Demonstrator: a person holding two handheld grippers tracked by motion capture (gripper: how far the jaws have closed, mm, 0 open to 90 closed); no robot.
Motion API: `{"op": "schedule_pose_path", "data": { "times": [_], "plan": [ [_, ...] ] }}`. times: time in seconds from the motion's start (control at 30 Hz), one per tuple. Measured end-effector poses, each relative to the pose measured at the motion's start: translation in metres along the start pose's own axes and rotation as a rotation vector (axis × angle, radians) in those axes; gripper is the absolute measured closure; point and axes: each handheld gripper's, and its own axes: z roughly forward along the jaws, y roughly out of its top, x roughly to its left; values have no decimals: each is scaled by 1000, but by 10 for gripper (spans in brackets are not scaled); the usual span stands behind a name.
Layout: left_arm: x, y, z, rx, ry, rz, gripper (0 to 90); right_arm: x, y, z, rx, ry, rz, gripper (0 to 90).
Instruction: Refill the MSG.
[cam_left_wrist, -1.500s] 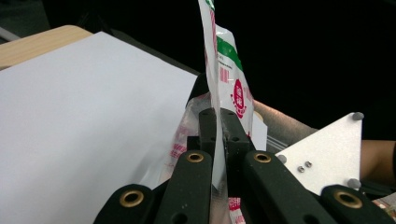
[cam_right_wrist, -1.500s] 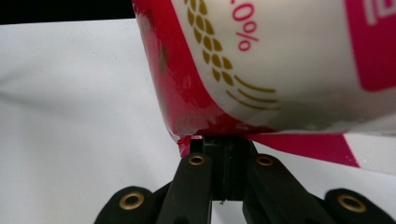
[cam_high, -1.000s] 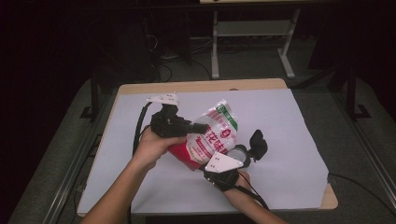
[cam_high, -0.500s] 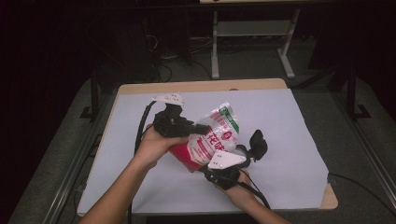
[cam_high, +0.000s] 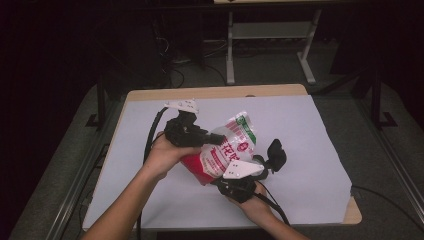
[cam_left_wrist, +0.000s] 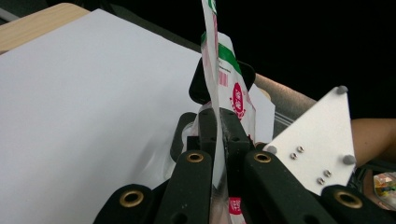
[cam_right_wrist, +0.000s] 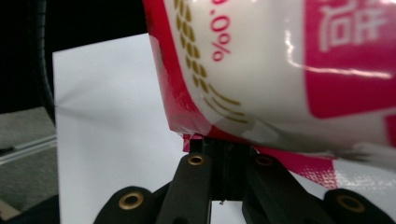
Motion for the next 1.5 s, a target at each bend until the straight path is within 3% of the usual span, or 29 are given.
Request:
{"op": "schedule_pose_path", "data": {
  "times": [0.63, 1.5],
  "plan": [
    [0, 7, 7, 43, 1, 17, 900, -1, -1, 1, -4, 11, 21, 900],
    [-8, 32, 22, 70, -2, 51, 900, -12, 2, -16, -38, -28, 85, 900]
  ]
}}
